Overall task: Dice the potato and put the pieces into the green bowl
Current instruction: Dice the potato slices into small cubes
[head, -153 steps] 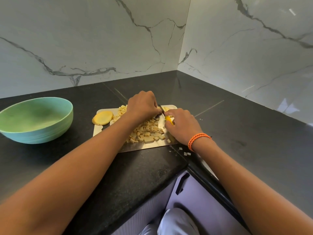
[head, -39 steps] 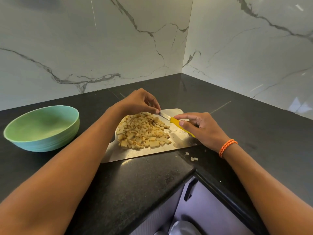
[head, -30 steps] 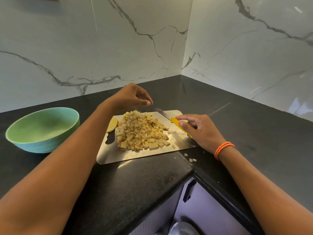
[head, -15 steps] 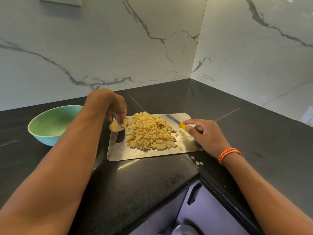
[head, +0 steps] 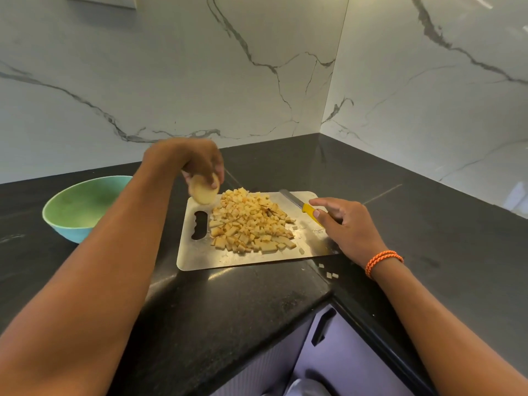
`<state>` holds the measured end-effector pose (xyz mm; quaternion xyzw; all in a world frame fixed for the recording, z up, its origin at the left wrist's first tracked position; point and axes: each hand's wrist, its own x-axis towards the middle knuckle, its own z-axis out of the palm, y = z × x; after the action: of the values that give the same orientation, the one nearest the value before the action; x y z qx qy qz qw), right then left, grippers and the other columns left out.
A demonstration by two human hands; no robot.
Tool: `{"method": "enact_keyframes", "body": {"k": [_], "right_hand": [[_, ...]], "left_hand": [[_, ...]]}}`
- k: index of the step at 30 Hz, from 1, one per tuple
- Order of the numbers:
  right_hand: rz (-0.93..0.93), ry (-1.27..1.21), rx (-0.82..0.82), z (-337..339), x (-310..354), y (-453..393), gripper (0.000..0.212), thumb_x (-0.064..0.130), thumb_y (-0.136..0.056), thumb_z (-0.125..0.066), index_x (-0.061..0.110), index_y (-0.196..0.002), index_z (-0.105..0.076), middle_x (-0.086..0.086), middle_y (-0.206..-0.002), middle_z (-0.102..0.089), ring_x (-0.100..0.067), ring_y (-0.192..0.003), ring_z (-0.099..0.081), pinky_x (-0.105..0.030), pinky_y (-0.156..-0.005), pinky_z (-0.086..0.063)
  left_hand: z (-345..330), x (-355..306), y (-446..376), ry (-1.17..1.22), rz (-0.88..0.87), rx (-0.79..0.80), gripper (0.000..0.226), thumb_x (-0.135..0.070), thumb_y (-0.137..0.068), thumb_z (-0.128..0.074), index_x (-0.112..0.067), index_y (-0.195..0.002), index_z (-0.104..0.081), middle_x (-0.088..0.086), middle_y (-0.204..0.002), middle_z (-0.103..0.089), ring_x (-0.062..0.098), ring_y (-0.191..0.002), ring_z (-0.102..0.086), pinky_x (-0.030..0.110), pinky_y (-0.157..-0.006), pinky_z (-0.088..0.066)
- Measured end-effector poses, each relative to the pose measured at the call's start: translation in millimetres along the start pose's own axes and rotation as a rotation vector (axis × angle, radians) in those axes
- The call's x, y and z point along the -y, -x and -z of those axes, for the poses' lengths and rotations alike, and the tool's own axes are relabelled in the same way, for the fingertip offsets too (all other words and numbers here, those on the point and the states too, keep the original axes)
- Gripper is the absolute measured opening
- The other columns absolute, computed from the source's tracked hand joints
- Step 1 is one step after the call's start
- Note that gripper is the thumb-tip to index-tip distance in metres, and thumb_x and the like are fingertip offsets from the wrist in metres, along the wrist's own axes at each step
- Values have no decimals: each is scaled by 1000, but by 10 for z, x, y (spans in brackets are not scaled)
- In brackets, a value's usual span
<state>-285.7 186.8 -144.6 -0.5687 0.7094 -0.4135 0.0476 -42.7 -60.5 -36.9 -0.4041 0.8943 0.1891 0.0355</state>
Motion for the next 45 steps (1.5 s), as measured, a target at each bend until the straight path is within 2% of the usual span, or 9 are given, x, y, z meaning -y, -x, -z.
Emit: {"method": "enact_keyframes", "body": {"k": [5,12,14,19,22,27,31,40,45], "right_hand": [[4,50,-152,25,44,-20,32,32,-103,-60,22,-131,-69,4,-124,-72,-11,-108,-66,-31,-92,-54],[-50,80,-217,37,57,-16,30,32,-102,-61,22,-129,-71,2,-120,-74,-16,-106,-70,-42,-93,-58],[-49,93,-206,32,55,-24,30,31,-103,-60,22,-129,-71,3,-120,-74,-16,-106,-69,-43,-93,-58],[-55,191,-175,11,53,-41,34,33,-104,-57,20,-133,-68,1,-123,-73,-17,-109,-68,-42,-94,-58],[-74,297,-75,-4,75,-25,40,38,-103,-56,22,-139,-63,0,-124,-72,-19,-109,-67,-42,-95,-57],[-123,440,79,-12,198,8,47,42,-103,-52,27,-148,-51,-5,-123,-70,-25,-103,-66,-46,-92,-57],[-117,489,120,-40,303,25,46,37,-105,-46,26,-150,-47,-9,-126,-68,-29,-108,-65,-46,-93,-55],[-180,450,239,-14,279,-71,51,34,-105,-45,28,-156,-39,-14,-140,-58,-30,-108,-64,-46,-99,-53],[-215,358,92,-2,246,-45,49,33,-103,-49,28,-152,-46,-13,-135,-63,-31,-110,-64,-49,-98,-54]], "left_hand": [[-203,-508,-34,492,-382,-263,15,-10,-100,-69,-19,-111,-75,5,-114,-70,24,-108,-65,33,-84,-53],[-974,-938,-416,601,-386,-389,17,-15,-95,-77,-23,-109,-80,-5,-111,-71,16,-109,-66,32,-85,-59],[-1015,-923,-462,632,-413,-393,25,-25,-94,-79,-28,-119,-77,-7,-124,-71,12,-114,-67,32,-91,-57],[-994,-858,-492,447,-372,-485,25,-33,-99,-73,-27,-123,-76,-5,-136,-66,12,-124,-59,36,-101,-51],[-1033,-830,-497,268,-313,-346,29,-40,-95,-77,-25,-120,-78,-5,-131,-72,14,-120,-64,40,-102,-54],[-1139,-909,-496,80,-268,-357,49,-57,-85,-81,-30,-125,-77,-9,-135,-69,13,-118,-63,34,-91,-54],[-1163,-889,-537,76,-225,-361,57,-65,-80,-81,-33,-126,-76,-10,-135,-70,14,-114,-65,41,-92,-59],[-1151,-870,-591,86,-203,-323,58,-59,-80,-84,-25,-126,-76,-9,-124,-76,9,-78,-63,35,-74,-60],[-1139,-869,-595,93,-219,-313,52,-54,-84,-83,-21,-123,-78,-8,-127,-75,8,-63,-54,24,-56,-41]]}}
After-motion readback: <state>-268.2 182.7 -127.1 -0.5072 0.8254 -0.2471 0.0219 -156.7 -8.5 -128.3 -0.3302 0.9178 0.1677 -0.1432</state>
